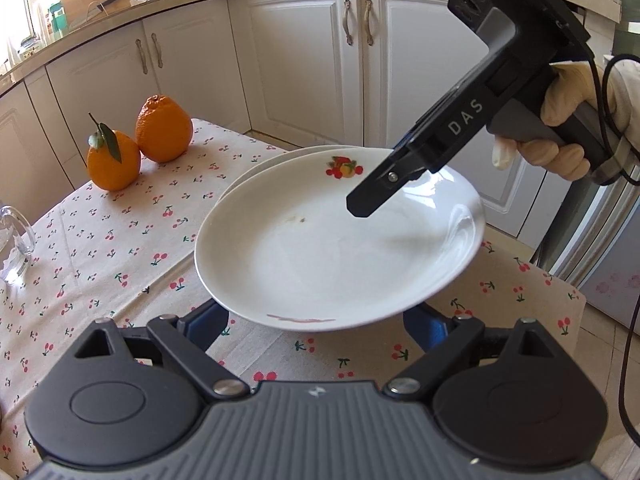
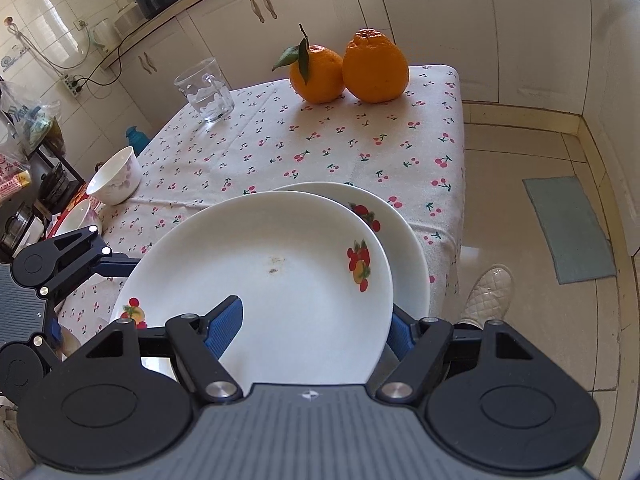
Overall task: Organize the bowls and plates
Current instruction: 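Lift the plate with the right gripper and carry it toward the stacked plates, then lower the held plate onto the plate stack with the right gripper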
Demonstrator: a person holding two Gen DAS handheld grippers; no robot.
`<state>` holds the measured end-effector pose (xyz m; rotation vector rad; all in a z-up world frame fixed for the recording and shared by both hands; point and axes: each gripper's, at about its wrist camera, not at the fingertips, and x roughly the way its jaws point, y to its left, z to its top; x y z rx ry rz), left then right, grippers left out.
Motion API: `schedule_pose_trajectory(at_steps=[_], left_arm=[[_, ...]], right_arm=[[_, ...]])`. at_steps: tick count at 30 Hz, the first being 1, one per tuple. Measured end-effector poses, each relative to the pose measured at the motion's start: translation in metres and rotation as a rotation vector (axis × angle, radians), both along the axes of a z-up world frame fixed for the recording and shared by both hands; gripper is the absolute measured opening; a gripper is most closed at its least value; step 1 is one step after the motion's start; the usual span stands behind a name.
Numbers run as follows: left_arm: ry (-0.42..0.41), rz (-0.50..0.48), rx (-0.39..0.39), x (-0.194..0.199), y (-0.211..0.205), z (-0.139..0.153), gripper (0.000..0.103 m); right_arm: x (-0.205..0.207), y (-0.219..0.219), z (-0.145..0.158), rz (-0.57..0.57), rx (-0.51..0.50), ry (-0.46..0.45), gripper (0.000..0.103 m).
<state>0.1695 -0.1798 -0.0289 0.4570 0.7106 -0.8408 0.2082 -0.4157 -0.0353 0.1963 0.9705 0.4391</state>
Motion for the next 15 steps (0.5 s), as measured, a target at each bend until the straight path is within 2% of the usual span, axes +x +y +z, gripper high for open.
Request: schedule_pose_trajectory(at_steps=[15], left_arm=[[0.012,-0.004,-0.022,0.001,0.002,-0.002,0.094]], right_arm=[[-0.027,0.000,0.014,-0.029,-0.036,-0.023,0.080]])
